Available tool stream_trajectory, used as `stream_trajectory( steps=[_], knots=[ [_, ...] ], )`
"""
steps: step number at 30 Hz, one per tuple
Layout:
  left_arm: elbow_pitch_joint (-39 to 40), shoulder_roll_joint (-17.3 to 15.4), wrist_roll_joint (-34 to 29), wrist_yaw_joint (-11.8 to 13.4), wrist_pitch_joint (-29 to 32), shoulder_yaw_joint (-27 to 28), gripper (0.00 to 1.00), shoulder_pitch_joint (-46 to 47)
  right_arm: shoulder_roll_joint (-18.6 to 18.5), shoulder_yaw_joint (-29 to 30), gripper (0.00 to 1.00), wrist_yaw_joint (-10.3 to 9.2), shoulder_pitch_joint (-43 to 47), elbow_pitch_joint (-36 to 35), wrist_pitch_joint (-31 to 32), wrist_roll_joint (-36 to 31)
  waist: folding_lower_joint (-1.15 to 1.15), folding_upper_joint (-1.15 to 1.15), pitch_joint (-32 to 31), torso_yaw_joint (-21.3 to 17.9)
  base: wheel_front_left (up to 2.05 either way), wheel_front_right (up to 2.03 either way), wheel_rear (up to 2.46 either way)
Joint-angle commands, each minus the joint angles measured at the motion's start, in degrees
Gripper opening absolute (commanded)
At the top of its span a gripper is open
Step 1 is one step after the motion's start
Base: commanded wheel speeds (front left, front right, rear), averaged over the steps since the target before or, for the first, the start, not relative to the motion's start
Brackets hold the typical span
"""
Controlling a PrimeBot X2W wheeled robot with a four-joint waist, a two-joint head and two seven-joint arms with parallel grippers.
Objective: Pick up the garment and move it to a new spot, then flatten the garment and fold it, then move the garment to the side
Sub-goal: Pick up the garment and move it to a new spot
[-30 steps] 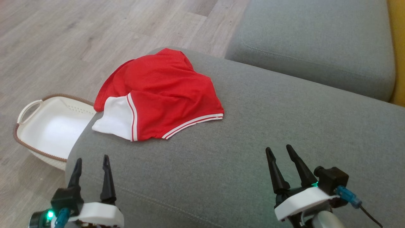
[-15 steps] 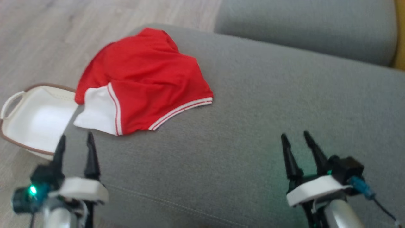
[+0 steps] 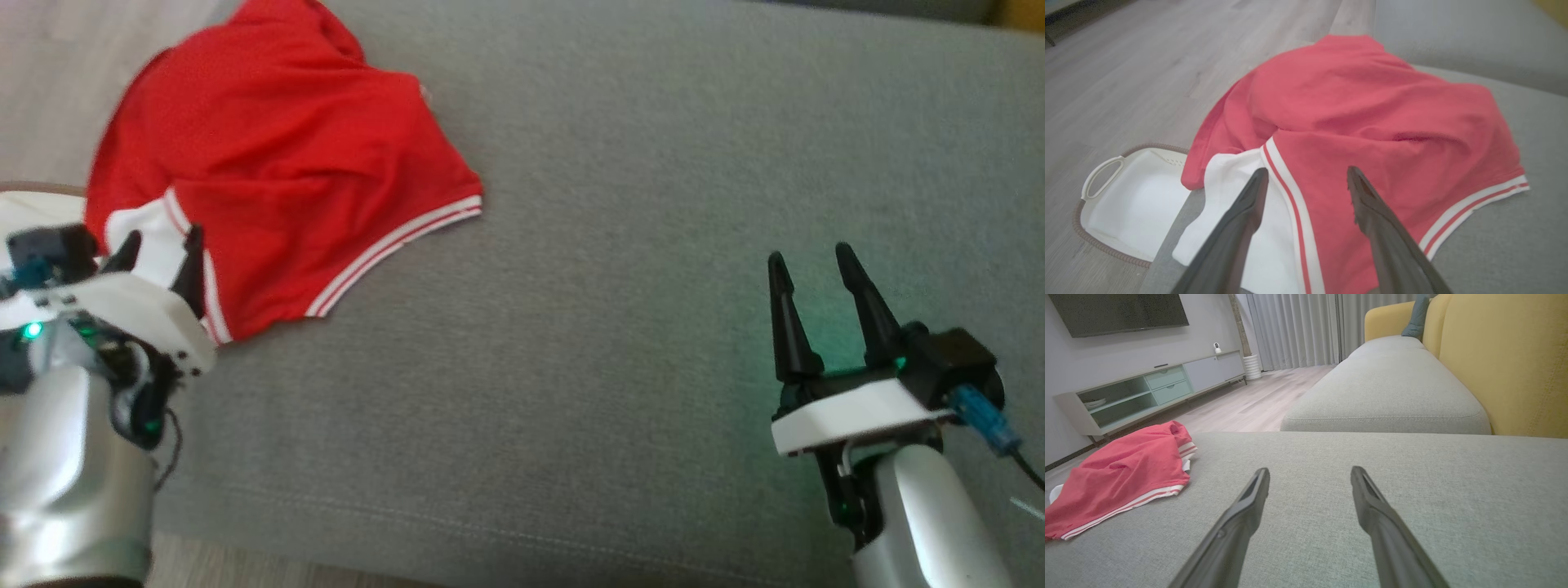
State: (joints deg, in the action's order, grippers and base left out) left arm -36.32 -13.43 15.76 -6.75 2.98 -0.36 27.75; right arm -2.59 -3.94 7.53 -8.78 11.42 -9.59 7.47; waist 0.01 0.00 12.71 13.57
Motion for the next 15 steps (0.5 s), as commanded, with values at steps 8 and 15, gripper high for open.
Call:
stream_trajectory(
  steps=[8,15],
  knots=[
    [-9.77,-7.5,3.05,-0.7,6.46,-4.57,1.0,8.55,-0.29,-1.69,1.0,-0.04,-2.24,-4.62,0.99,-1.44,-0.01,0.0,4.8,-4.29,0.0,0.0,0.0],
    [-15.44,-10.53,8.06,-0.72,9.36,-9.8,1.0,11.59,-0.29,-1.18,1.0,-0.04,-2.42,-5.97,1.34,-1.98,-0.01,0.0,6.8,-5.46,0.0,0.0,0.0]
  ],
)
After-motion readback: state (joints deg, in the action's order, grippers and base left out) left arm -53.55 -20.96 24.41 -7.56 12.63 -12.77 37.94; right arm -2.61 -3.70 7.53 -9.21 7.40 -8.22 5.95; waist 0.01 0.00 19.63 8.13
